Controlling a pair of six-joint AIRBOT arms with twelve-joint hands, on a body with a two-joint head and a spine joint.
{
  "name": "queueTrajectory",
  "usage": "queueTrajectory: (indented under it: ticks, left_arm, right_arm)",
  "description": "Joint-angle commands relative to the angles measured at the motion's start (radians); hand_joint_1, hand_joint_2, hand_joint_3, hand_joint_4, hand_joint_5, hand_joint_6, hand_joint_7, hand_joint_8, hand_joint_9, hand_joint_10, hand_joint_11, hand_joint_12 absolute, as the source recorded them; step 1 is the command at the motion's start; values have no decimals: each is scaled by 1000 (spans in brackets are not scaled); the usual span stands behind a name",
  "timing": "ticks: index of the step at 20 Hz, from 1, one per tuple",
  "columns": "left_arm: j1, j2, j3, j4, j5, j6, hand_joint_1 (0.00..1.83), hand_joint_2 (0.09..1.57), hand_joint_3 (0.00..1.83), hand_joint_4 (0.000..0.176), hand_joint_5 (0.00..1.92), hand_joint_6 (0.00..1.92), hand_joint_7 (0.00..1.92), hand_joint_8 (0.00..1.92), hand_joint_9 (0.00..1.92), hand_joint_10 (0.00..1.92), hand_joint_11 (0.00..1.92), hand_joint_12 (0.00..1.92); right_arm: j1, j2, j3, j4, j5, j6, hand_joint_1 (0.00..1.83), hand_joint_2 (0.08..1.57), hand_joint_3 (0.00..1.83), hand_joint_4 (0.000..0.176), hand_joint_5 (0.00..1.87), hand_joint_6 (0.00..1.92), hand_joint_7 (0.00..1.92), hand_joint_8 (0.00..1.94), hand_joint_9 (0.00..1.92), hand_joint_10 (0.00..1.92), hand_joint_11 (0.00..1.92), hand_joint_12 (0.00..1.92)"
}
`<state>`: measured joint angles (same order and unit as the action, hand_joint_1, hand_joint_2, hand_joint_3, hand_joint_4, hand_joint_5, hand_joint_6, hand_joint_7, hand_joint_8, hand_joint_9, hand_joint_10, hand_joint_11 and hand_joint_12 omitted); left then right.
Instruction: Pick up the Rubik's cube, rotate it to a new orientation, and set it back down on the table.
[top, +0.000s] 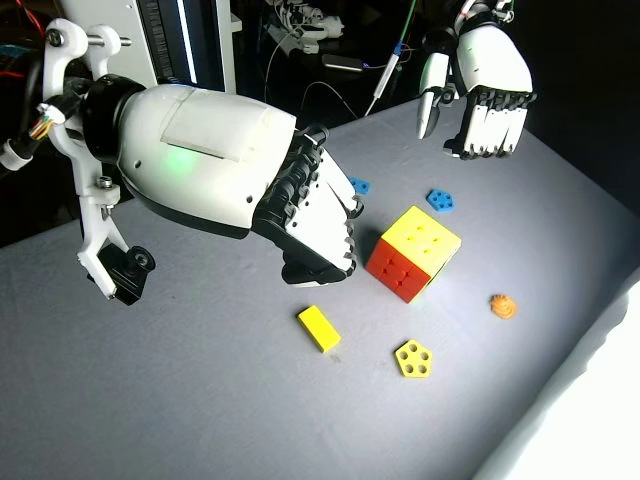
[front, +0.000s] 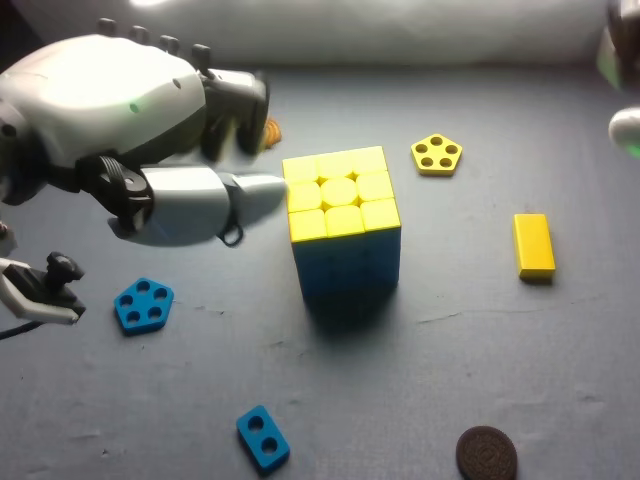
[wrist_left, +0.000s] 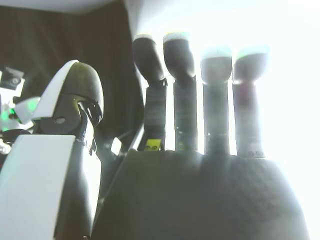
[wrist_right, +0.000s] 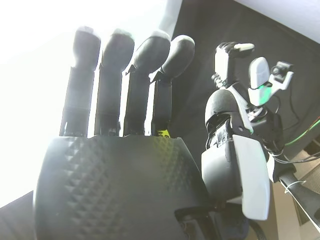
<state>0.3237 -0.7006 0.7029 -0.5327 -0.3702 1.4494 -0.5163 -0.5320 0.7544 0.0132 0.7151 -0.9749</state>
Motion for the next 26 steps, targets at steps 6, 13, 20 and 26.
queueTrajectory:
  ticks: [6,13,20,26]
  left_arm:
    - [-49,-6,-8,-166,-65,190,21,1290,4,6,0,0,17,0,36,0,0,209]
    - [-95,-97,-12,-624,-101,636,354,1187,0,0,0,0,29,2,46,2,0,286]
    - [-81,-223,-6,-851,-278,824,1057,1083,2,27,0,0,0,0,0,0,0,0]
    - [-71,-311,-7,-1014,-431,951,1142,1078,0,20,0,0,0,0,0,0,0,0]
  right_arm:
    - [2,6,0,14,126,-2,96,1224,5,0,75,0,206,1,144,30,0,296]
    - [-4,5,-3,14,126,-2,74,1234,2,0,63,1,189,3,145,9,0,240]
    - [-13,6,-9,14,125,-2,54,1231,0,0,53,1,178,4,153,13,0,316]
    - [-24,6,-13,13,126,-17,82,1233,1,0,58,1,188,0,151,4,0,236]
